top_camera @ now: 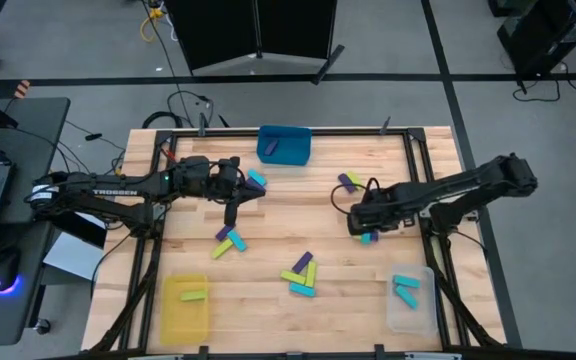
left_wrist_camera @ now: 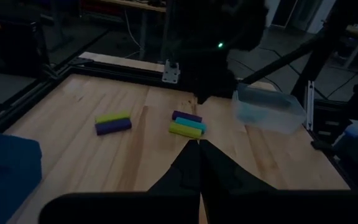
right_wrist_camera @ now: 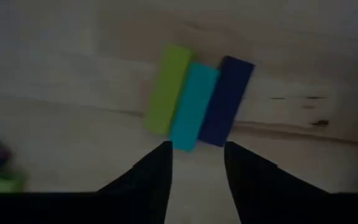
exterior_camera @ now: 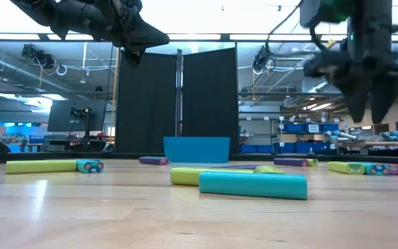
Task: Sort blocks
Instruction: Put the purple block into the blue bin
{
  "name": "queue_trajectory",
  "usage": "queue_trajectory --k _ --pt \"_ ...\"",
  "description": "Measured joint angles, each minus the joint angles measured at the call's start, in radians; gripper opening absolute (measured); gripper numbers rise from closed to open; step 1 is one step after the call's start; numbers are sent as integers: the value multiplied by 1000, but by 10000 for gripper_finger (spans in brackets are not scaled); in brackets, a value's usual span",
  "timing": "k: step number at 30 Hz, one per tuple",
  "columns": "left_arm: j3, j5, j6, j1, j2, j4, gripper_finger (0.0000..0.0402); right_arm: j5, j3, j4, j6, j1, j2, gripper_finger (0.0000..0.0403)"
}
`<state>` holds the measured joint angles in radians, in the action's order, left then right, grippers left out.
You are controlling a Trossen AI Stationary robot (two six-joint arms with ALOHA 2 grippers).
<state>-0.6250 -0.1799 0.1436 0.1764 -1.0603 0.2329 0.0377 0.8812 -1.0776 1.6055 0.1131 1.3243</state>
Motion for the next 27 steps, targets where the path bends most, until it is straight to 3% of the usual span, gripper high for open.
queue_trajectory --k 10,27 --pt "0 12 0 0 0 0 3 -31 -202 231 42 -53 -2 163" --pt "0 30 0 0 0 0 3 -7 -319 289 102 -52 -2 158"
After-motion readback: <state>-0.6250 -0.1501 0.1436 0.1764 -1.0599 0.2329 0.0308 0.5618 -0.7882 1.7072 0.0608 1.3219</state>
